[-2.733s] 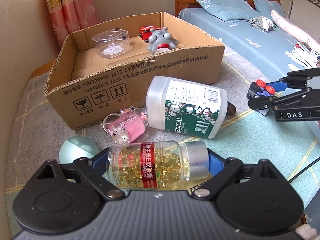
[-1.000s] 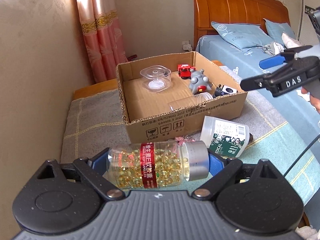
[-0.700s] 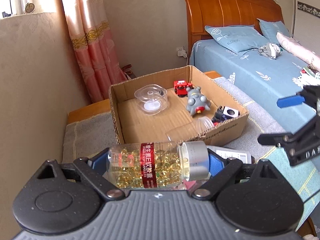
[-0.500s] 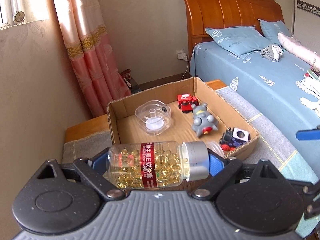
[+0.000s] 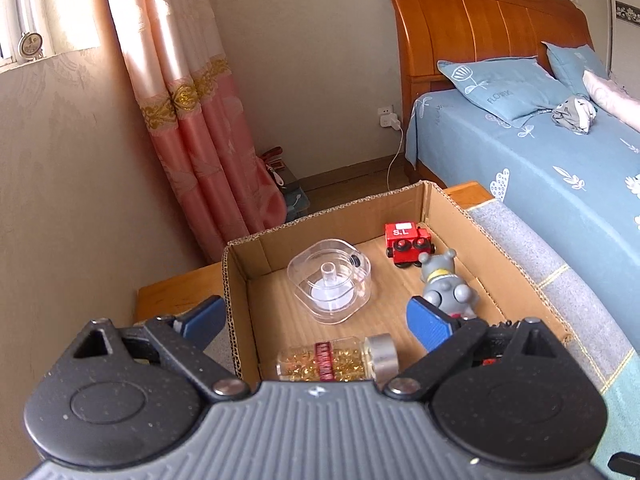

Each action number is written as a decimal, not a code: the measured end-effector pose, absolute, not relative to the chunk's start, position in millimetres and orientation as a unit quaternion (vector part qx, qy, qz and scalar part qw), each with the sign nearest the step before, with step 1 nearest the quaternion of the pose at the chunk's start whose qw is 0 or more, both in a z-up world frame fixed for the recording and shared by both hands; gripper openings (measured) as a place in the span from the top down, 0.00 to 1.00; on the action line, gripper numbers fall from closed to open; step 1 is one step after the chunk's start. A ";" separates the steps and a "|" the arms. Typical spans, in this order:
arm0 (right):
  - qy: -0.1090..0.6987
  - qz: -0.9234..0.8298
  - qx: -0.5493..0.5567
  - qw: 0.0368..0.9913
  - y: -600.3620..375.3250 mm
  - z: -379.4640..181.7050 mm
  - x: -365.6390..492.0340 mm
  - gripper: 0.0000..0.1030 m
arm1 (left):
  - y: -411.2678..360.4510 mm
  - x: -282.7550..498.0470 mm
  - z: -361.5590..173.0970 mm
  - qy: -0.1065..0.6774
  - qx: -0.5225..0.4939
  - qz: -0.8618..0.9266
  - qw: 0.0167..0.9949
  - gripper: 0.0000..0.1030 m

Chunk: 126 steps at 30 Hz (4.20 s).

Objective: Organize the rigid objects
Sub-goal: 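Carry the block and capsule jar into the box and open both tools, then move the left tool to the mint-green round case while the right tool approaches the white bottle, then close the left tool on the mint-green round case, then lift the case with the left tool while the right tool grasps the white plastic bottle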

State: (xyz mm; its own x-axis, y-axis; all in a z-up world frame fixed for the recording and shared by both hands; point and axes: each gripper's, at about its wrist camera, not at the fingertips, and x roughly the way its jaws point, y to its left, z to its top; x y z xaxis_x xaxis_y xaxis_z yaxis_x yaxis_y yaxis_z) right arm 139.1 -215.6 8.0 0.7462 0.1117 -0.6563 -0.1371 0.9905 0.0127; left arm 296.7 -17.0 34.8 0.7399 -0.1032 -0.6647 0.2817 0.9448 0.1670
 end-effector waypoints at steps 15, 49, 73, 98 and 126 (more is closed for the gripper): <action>0.366 0.066 -0.003 0.928 -210.3 -5.0 143.3 0.00 | 16.8 218.9 3.6 0.353 0.098 -0.078 0.927 0.03; 0.395 0.085 -0.069 0.912 -155.9 -26.4 181.2 0.00 | 79.7 138.3 -38.9 0.383 0.013 -0.028 0.923 0.03; 0.429 0.094 -0.100 0.893 -145.4 -72.3 143.5 0.00 | 84.2 140.3 -49.8 0.391 -0.002 -0.042 0.919 0.03; 0.412 0.107 -0.061 0.903 -171.0 -87.0 137.9 0.00 | 59.1 194.3 -91.1 0.419 0.055 -0.104 0.900 0.06; 0.423 0.148 -0.052 0.893 -153.1 -82.1 128.6 0.00 | 71.0 140.9 -80.6 0.426 0.038 -0.064 0.901 0.42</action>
